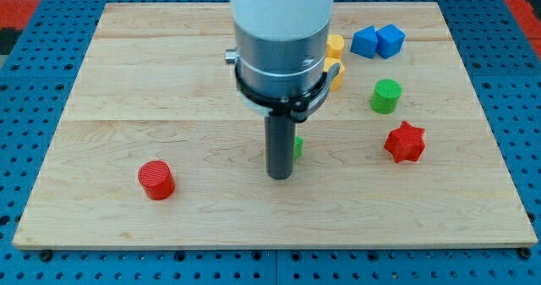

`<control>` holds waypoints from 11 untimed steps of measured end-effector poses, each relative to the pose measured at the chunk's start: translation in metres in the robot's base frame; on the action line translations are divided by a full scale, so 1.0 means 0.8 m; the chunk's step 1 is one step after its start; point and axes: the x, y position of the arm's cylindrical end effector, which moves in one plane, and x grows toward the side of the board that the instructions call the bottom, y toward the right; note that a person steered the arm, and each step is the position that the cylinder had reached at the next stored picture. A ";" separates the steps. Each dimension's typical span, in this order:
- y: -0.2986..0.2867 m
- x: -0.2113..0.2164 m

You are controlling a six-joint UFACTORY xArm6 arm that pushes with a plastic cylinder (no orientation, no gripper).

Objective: Tap on top left to the red circle

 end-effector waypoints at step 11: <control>-0.259 0.089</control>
